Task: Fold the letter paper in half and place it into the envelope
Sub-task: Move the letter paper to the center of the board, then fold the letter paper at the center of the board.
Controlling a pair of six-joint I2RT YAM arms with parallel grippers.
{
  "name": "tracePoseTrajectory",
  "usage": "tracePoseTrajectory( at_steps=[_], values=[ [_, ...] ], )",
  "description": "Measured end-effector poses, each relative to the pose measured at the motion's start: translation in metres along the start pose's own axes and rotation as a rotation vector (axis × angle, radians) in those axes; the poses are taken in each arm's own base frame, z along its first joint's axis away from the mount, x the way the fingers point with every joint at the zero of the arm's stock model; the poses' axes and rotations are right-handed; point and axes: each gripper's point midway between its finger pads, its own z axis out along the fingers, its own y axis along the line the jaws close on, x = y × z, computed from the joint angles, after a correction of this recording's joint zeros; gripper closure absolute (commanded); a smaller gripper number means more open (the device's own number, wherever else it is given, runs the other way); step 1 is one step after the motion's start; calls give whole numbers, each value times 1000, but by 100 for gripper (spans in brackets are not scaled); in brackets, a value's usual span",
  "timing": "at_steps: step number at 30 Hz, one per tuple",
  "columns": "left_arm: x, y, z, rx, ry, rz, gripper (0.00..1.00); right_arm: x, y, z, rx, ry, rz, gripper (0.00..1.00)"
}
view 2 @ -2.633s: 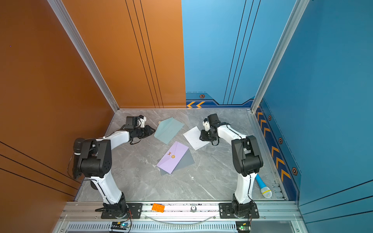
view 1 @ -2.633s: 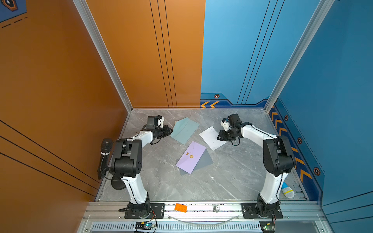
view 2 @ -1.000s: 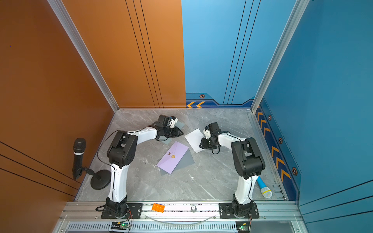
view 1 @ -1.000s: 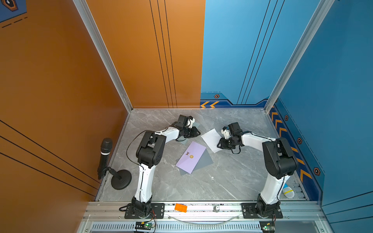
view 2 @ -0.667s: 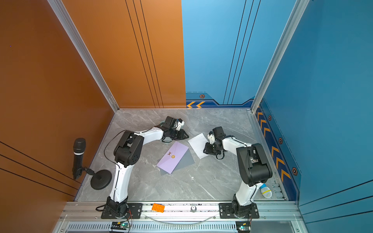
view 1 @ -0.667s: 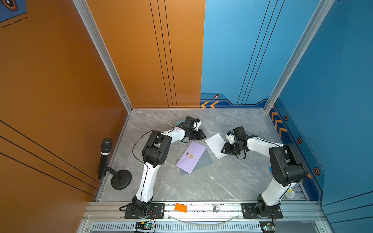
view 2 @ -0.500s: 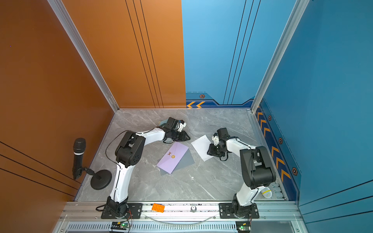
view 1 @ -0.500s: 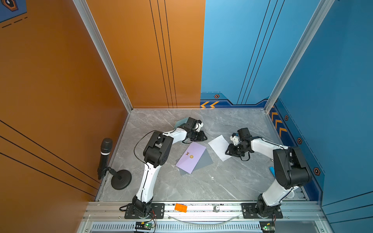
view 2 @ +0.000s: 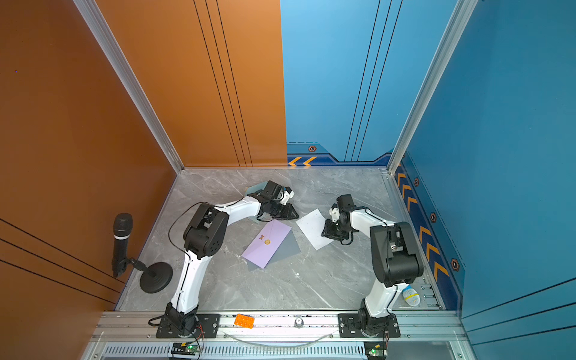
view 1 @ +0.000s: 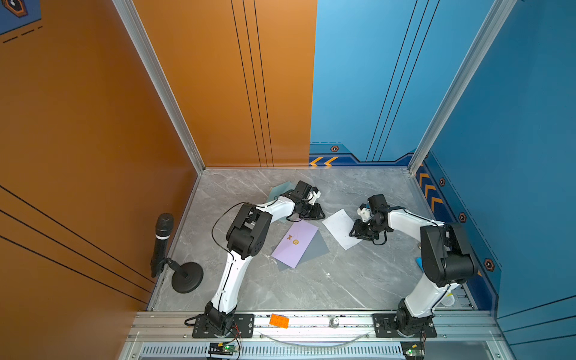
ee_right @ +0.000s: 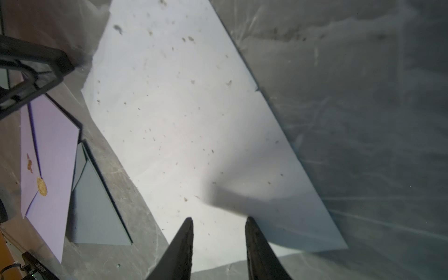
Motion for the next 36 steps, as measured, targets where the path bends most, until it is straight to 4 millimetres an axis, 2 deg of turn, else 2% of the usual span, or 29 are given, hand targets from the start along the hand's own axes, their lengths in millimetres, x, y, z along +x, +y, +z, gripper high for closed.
tracePoseTrajectory(
  at_steps=[6,20,36],
  values=[
    [1,-1,1,-2,11,13,70,2,12,7,-2,15,-35,63],
    [2,-5,6,27,25,20,70,0,13,8,-6,17,-30,63],
    [26,-41,17,145,111,37,70,-1,13,8,-6,17,-19,63]
  ],
)
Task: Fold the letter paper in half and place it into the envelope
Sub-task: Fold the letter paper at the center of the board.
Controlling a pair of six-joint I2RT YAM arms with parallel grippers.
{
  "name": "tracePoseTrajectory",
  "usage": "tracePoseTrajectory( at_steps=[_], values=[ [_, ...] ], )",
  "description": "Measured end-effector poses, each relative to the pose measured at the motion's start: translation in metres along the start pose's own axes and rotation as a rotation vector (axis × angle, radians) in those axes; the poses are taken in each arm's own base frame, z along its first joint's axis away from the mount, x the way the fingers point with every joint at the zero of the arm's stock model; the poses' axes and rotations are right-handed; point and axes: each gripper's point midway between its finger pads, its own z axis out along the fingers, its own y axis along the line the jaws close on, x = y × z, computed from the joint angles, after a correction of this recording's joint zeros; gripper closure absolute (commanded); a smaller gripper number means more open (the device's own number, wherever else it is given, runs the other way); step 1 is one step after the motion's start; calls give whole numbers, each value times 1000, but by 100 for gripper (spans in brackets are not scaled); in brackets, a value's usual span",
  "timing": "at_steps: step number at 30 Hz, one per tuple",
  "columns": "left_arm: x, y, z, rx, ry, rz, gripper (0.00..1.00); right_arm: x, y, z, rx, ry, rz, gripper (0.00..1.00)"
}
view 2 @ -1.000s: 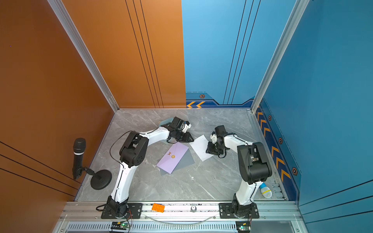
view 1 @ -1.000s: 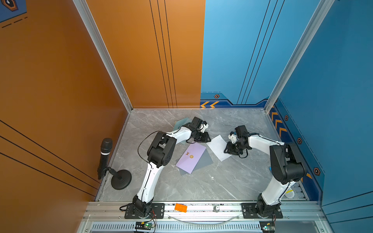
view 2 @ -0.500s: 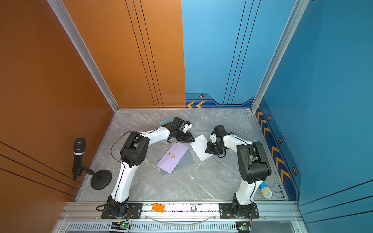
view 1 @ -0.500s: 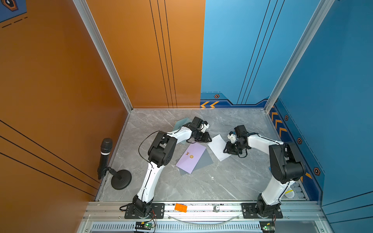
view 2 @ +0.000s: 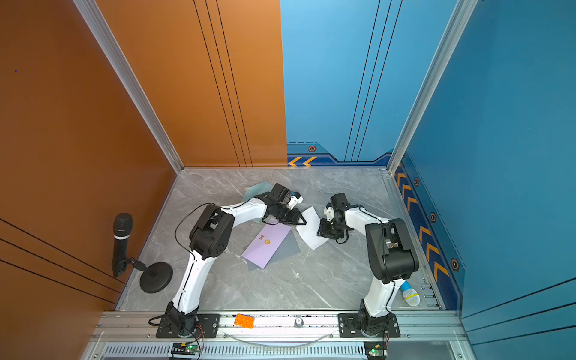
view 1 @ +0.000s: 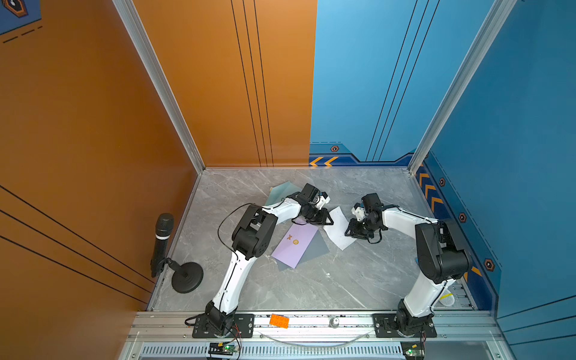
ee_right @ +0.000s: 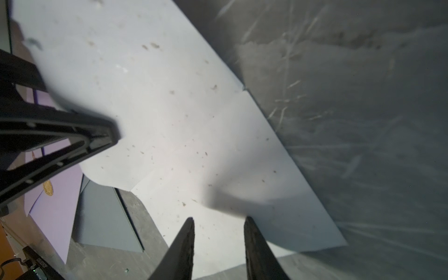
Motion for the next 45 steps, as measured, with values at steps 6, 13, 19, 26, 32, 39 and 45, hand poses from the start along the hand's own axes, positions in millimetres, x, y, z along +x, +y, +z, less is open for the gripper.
tracePoseTrajectory(
  at_steps=[6,13,19,26,32,39,45],
  values=[
    [10,-6,3,39,13,-10,70,0,0,0,0,0,3,63],
    [21,-11,1,94,-13,-39,70,-1,1,1,-5,1,20,63],
    [15,-19,-6,111,-46,-30,70,-3,3,2,-17,-7,20,63],
    [16,-30,-19,123,-71,-14,69,-5,4,3,-28,-8,26,63],
    [25,-25,-19,122,-67,-30,68,-5,4,3,-30,-8,28,63],
    [43,-15,-16,119,-57,-72,66,-5,4,3,-32,-8,40,63],
    [43,-18,-23,141,-86,-73,63,-5,4,2,-34,-8,45,63]
  ],
)
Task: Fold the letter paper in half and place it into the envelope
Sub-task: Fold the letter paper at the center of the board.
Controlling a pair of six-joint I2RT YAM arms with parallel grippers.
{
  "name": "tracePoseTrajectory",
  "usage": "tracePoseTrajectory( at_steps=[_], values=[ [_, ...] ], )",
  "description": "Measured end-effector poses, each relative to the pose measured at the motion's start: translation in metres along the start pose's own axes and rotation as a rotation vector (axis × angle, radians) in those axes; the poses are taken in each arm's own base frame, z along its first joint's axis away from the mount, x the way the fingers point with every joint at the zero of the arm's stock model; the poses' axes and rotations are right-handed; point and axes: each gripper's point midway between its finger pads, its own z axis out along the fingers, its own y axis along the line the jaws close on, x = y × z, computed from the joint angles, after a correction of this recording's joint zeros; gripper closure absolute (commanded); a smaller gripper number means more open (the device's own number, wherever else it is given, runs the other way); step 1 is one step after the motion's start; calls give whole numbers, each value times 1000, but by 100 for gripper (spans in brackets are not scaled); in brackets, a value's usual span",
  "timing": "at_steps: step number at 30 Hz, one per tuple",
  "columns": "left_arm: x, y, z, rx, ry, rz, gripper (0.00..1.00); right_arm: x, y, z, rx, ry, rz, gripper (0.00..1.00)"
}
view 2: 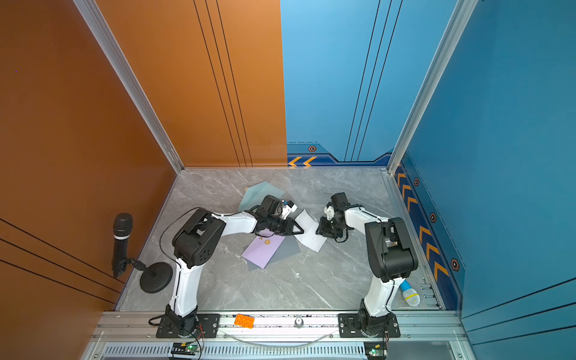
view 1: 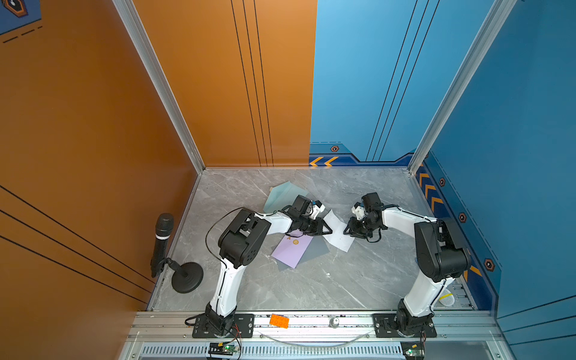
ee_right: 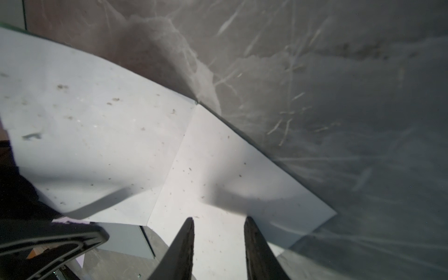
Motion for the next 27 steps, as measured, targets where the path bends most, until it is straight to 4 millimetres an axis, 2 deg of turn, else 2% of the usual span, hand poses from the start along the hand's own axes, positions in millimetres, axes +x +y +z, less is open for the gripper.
tracePoseTrajectory(
  at_steps=[4,11,21,27],
  values=[
    [-5,-6,-7,13,-31,12,76,0,0,0,-1,0,0,63],
    [-15,-4,-15,0,-81,16,88,0,0,0,-2,0,1,63],
    [-11,8,-19,-28,-90,-8,92,0,0,0,-2,0,1,63],
    [-12,6,-23,-29,-98,-6,92,0,0,0,-2,0,1,63]
  ],
)
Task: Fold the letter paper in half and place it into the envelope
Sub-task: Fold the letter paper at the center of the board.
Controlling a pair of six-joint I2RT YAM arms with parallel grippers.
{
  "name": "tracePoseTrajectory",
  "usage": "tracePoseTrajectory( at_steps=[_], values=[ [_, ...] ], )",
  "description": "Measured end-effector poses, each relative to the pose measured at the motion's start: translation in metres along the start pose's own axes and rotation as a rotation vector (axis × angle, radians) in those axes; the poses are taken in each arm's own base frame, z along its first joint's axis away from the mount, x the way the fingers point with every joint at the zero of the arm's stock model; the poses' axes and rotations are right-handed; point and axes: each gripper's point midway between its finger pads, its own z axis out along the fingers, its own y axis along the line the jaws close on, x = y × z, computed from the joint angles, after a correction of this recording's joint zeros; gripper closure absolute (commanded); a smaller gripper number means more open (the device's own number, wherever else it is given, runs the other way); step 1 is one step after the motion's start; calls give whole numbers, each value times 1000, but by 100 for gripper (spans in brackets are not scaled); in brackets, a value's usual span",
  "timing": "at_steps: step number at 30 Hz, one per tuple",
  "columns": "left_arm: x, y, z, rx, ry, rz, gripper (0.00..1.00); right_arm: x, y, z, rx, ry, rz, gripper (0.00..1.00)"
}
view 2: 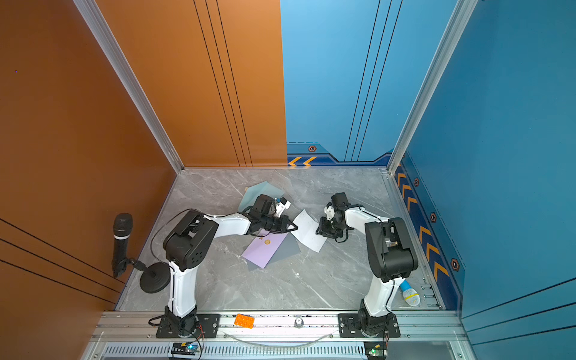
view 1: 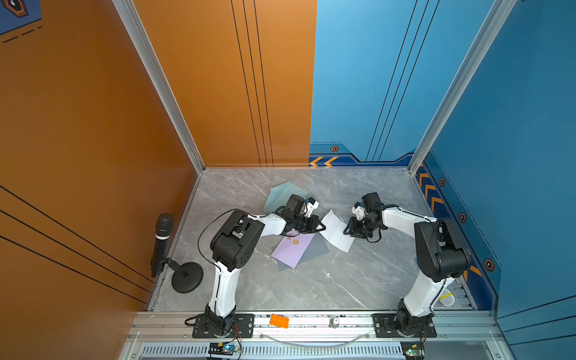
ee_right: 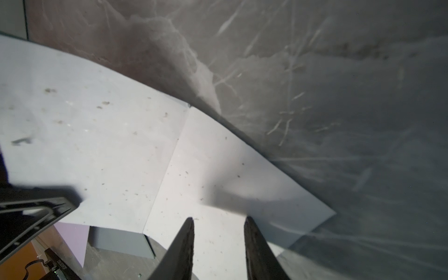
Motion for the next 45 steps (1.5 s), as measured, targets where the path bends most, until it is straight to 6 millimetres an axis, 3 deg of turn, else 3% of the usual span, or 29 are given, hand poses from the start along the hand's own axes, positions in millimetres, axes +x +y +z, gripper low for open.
tracePoseTrajectory(
  at_steps=[5,9,16,19,25,31,40,45],
  values=[
    [-1,-1,-1,1,-2,2,92,0,0,0,0,0,0,63],
    [-1,0,-1,-5,-6,2,100,0,0,0,0,0,0,63],
    [-2,5,-1,-56,3,43,100,-1,1,0,-32,-4,27,62],
    [-8,-3,0,-98,27,120,100,-2,1,-1,-54,-12,42,62],
    [-26,-39,-1,-133,59,330,100,0,0,-4,-83,-25,80,62],
    [-30,-51,2,-148,112,462,100,-6,-2,-27,-112,-78,113,61],
    [-19,-23,16,-218,228,565,100,-14,-4,-68,-139,-160,133,60],
    [-19,-23,16,-244,259,655,100,-9,-12,-81,-135,-172,151,60]
  ],
)
